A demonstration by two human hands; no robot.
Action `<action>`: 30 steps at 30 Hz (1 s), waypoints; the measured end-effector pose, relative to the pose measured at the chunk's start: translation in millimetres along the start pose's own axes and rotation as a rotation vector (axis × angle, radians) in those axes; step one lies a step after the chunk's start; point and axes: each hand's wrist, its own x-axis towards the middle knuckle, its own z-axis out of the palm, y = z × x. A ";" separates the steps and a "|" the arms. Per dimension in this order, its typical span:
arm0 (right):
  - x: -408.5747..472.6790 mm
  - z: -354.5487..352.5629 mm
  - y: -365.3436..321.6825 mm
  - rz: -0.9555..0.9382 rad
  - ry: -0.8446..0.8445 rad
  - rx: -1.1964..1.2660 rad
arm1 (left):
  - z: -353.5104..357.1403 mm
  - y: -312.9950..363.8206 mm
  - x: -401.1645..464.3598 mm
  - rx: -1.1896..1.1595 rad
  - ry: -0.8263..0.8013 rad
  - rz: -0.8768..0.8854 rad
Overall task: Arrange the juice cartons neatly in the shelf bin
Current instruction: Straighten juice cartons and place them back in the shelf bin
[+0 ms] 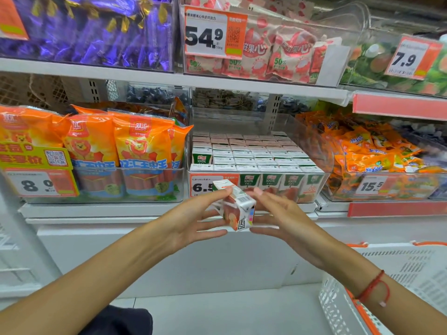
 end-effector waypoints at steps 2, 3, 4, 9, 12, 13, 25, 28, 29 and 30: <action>-0.3 -1.9 0.6 0.128 -0.071 0.027 | 0.8 -0.8 0.6 0.070 0.033 0.101; -0.4 -2.5 1.5 0.163 -0.105 0.028 | 1.6 -1.1 0.6 0.076 0.049 0.146; -0.2 -2.9 2.8 0.172 -0.125 0.033 | 2.0 -1.2 0.5 0.086 0.055 0.190; 2.4 -1.5 5.6 0.015 -0.007 -0.070 | 1.4 -0.2 2.3 0.151 0.030 0.311; 3.4 1.3 2.8 -0.099 0.144 -0.251 | 0.0 -3.7 3.4 0.151 0.006 0.315; 3.2 2.6 1.9 -0.160 0.188 -0.322 | 0.6 -4.9 3.0 0.124 -0.024 0.304; 4.2 -1.9 -2.4 -0.341 0.124 -0.496 | 5.2 0.6 1.5 0.328 0.043 0.631; 7.6 0.6 -7.9 -0.397 0.047 -0.485 | 0.8 3.8 -0.6 0.400 0.002 0.723; 9.5 1.6 -9.9 -0.418 0.032 -0.482 | -0.6 5.5 -1.4 0.427 -0.002 0.747; 11.3 2.4 -11.9 -0.438 0.026 -0.481 | -2.3 7.7 -1.7 0.448 -0.002 0.766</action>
